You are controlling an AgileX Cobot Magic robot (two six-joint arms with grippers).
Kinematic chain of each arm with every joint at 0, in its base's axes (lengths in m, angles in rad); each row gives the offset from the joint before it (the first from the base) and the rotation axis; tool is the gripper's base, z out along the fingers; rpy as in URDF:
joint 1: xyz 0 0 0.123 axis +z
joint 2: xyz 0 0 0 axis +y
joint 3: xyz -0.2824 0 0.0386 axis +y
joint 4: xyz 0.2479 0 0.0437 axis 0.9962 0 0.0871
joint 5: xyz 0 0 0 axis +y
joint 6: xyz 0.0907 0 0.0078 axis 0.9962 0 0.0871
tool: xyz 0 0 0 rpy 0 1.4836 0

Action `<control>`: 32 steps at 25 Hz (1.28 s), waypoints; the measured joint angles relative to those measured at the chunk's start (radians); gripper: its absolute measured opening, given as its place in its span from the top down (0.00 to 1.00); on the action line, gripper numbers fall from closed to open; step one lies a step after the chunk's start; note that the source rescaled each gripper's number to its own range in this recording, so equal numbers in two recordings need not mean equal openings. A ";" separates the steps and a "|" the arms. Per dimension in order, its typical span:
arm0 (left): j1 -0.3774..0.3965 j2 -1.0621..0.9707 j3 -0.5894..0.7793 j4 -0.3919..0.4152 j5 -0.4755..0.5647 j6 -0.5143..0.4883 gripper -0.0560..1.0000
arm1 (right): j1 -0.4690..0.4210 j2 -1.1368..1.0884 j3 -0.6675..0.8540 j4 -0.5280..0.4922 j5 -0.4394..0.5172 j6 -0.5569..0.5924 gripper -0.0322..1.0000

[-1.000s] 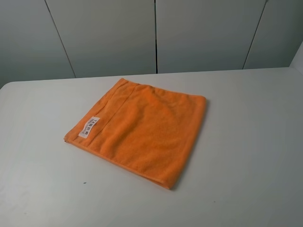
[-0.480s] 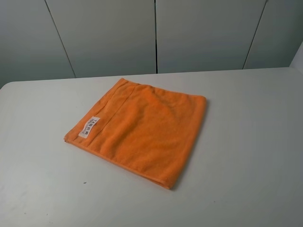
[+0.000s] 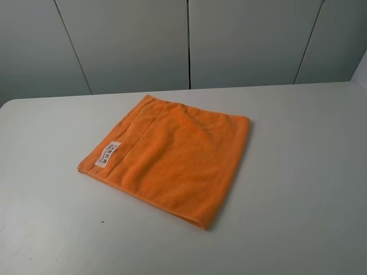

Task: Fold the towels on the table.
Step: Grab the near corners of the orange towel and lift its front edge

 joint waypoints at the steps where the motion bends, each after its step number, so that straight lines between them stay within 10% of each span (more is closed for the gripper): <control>1: -0.008 0.067 -0.020 -0.035 -0.015 0.035 0.00 | 0.019 0.060 -0.012 0.000 -0.010 -0.025 0.00; 14: -0.220 0.745 -0.303 0.009 -0.068 0.420 0.00 | 0.416 0.793 -0.102 -0.006 -0.184 -0.211 0.00; 22: -0.243 0.818 -0.316 0.278 -0.018 0.616 0.00 | 0.603 1.095 -0.171 0.005 -0.232 -0.223 0.00; 32: -0.249 0.914 -0.289 0.226 -0.019 0.887 0.00 | 0.825 1.396 -0.298 0.048 -0.267 -0.238 0.00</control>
